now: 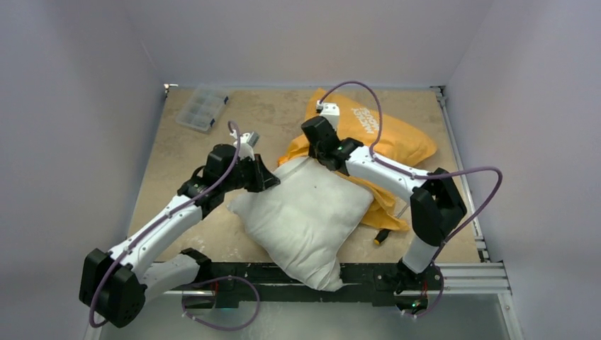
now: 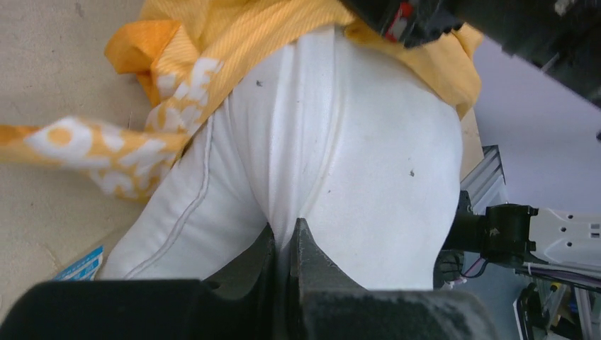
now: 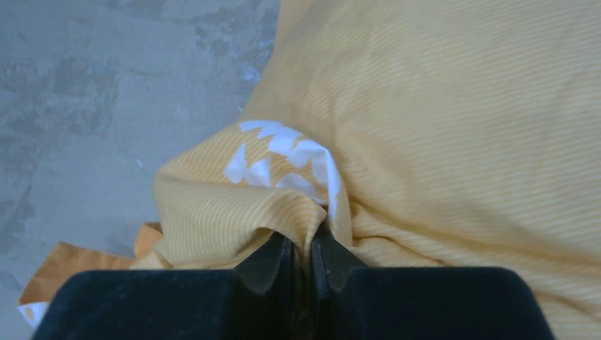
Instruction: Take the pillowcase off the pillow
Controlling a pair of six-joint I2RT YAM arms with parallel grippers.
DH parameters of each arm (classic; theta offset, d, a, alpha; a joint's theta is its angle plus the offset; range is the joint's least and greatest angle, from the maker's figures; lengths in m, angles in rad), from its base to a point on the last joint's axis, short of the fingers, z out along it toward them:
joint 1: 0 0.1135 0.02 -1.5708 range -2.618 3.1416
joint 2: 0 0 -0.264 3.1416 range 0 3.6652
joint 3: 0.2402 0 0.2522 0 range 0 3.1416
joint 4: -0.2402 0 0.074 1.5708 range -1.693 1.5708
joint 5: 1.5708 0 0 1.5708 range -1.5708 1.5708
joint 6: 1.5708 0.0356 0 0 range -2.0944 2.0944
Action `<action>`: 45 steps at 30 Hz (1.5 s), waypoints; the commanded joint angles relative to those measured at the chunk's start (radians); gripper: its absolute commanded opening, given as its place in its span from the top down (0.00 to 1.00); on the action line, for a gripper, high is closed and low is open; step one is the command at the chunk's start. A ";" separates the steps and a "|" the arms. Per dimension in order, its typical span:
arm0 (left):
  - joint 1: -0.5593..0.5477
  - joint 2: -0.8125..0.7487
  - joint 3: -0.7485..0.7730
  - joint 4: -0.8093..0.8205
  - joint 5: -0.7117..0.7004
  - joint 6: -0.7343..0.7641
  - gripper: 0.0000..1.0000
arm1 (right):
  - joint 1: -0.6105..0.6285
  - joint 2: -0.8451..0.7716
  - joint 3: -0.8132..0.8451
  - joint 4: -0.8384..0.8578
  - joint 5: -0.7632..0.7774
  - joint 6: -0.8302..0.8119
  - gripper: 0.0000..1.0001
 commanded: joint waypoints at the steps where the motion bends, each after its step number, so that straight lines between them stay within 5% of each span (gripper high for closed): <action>1: -0.003 -0.153 -0.013 -0.163 -0.004 0.032 1.00 | -0.171 -0.065 0.037 0.003 0.102 -0.003 0.94; 17: -0.002 -0.460 0.046 -0.447 -0.141 -0.007 1.00 | -0.563 -0.226 0.085 0.150 -0.001 -0.007 1.00; 25: -0.002 -0.484 0.106 -0.517 -0.283 0.010 1.00 | -0.647 -0.290 -0.017 0.324 -0.313 -0.099 0.99; 32: -0.001 -0.341 0.118 -0.387 -0.314 0.005 1.00 | -0.646 -0.366 -0.171 0.440 -0.709 -0.176 0.72; 41: -0.001 -0.145 0.238 -0.342 -0.677 -0.022 1.00 | -0.645 -0.524 -0.327 0.423 -0.746 -0.147 0.36; 45: -0.003 -0.071 0.290 -0.371 -0.763 0.010 0.81 | -0.645 -0.604 -0.431 0.415 -0.753 -0.088 0.20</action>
